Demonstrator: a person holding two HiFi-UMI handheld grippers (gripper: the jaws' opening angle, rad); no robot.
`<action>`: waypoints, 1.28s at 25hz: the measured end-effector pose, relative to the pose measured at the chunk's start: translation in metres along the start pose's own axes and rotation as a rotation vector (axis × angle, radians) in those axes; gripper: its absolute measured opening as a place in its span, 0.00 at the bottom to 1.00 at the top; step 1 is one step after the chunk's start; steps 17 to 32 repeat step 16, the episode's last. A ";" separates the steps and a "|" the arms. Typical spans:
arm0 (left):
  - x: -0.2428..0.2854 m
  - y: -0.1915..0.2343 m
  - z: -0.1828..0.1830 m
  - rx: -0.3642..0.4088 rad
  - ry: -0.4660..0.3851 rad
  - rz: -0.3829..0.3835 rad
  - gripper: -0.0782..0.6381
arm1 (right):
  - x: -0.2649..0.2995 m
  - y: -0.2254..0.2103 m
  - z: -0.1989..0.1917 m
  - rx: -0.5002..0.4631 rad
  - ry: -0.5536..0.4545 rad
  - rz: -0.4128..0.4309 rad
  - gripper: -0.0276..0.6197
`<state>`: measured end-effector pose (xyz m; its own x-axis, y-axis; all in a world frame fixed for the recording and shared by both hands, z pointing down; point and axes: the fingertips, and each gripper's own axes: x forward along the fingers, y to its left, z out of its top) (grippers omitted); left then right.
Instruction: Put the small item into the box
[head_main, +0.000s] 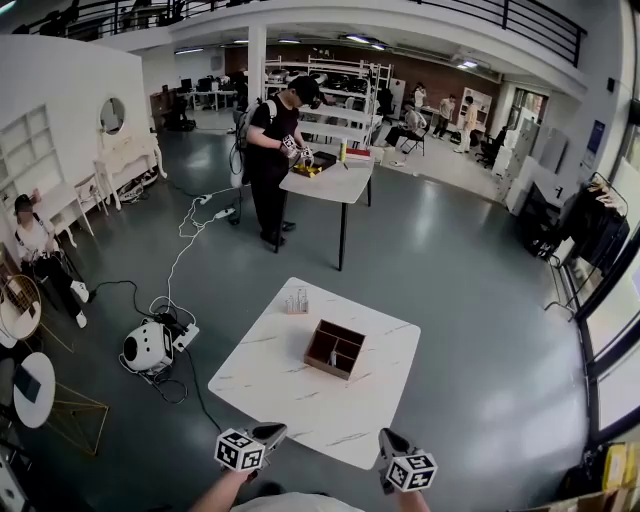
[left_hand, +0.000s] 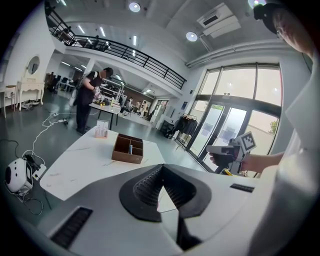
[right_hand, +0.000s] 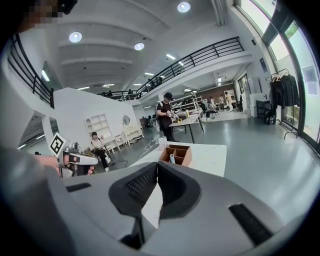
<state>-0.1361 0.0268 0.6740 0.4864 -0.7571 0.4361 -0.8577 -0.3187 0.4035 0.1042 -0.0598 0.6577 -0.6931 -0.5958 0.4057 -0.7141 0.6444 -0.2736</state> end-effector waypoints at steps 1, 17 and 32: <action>0.000 0.001 -0.001 -0.002 0.002 -0.002 0.13 | 0.001 0.001 0.000 0.003 0.000 -0.002 0.08; -0.003 0.001 -0.008 -0.016 0.020 -0.017 0.13 | -0.001 0.011 -0.009 0.015 0.008 -0.007 0.08; -0.003 0.001 -0.008 -0.016 0.020 -0.017 0.13 | -0.001 0.011 -0.009 0.015 0.008 -0.007 0.08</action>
